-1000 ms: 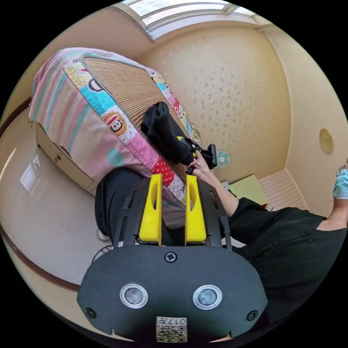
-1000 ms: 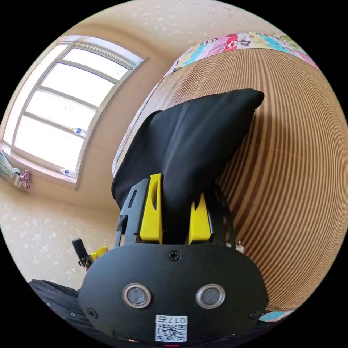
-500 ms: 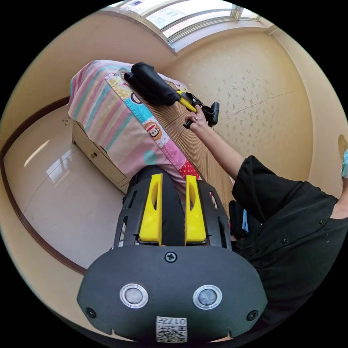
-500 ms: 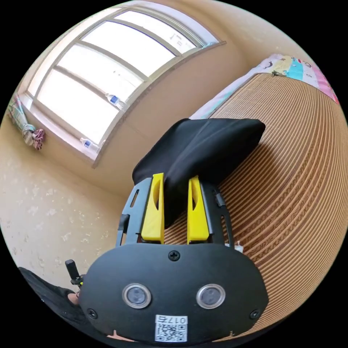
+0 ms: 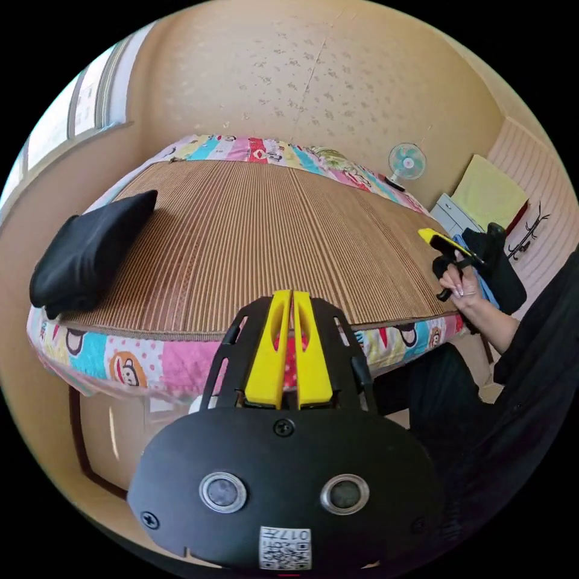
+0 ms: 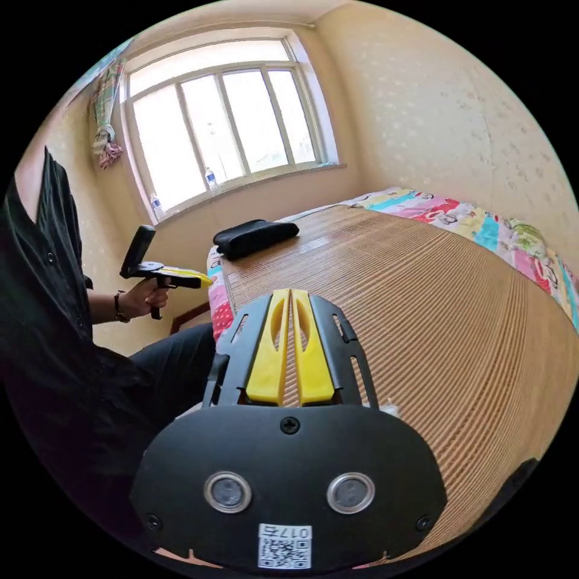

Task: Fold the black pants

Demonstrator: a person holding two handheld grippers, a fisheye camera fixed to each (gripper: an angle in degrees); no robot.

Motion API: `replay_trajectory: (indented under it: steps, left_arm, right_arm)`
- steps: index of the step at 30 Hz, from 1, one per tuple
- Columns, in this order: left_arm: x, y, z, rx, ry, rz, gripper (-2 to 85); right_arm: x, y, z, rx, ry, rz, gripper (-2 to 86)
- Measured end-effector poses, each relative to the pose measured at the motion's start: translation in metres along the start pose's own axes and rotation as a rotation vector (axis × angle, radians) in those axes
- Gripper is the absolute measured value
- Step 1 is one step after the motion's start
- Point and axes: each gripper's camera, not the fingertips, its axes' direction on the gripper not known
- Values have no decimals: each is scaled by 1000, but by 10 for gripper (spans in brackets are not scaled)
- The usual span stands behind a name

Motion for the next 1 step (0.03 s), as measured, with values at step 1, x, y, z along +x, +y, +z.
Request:
replay_trajectory:
  steps: [1]
  left_arm:
    - [18,-24,20,17,33,12,-5]
  right_arm:
    - [19,-4,-35,77,100,20,3]
